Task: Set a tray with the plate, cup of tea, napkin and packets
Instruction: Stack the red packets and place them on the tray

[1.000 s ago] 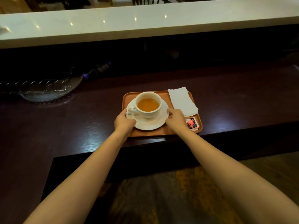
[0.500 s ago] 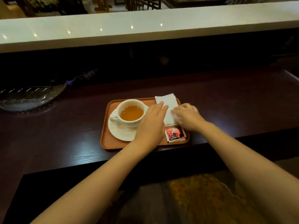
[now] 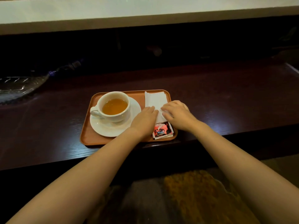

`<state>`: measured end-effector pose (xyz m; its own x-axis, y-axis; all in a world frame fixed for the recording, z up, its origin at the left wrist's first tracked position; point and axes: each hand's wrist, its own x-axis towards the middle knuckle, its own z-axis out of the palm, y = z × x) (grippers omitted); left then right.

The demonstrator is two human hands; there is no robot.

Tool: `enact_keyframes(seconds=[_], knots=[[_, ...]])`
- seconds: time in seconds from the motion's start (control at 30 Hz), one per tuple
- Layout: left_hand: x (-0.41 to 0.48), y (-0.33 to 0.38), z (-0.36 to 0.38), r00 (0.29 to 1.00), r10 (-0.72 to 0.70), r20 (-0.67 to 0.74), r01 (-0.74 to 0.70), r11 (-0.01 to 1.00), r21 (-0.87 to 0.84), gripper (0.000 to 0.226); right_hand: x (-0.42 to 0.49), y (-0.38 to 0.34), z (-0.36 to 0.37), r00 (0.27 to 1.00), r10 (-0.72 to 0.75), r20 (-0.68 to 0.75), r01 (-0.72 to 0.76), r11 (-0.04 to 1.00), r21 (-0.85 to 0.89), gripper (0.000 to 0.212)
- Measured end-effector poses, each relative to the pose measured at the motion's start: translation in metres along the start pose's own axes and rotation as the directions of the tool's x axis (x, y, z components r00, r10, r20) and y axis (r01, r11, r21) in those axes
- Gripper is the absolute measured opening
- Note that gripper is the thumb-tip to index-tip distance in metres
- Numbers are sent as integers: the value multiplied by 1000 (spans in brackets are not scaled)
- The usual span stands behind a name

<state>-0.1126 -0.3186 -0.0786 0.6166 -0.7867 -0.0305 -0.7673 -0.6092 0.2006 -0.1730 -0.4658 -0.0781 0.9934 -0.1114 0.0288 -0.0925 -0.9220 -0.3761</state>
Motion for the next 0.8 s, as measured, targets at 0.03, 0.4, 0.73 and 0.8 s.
enact_keyframes(seconds=[0.03, 0.4, 0.73, 0.8], knots=[[3, 0, -1, 1000, -7, -4, 7, 1000, -2, 45, 4, 2, -1, 1000, -1, 10, 1, 1000, -15, 34], [-5, 3, -12, 993, -78, -94, 66, 990, -128, 51, -18, -5, -2, 995, 42, -86, -33, 993, 110, 34], [-56, 40, -10, 879, -475, 26, 407, 721, -561, 50, -58, -43, 8, 919, 370, -139, -323, 906, 273, 35], [-56, 40, -12, 879, -475, 46, 419, 722, -550, 50, -61, -47, 10, 915, 376, -144, -330, 906, 265, 34]])
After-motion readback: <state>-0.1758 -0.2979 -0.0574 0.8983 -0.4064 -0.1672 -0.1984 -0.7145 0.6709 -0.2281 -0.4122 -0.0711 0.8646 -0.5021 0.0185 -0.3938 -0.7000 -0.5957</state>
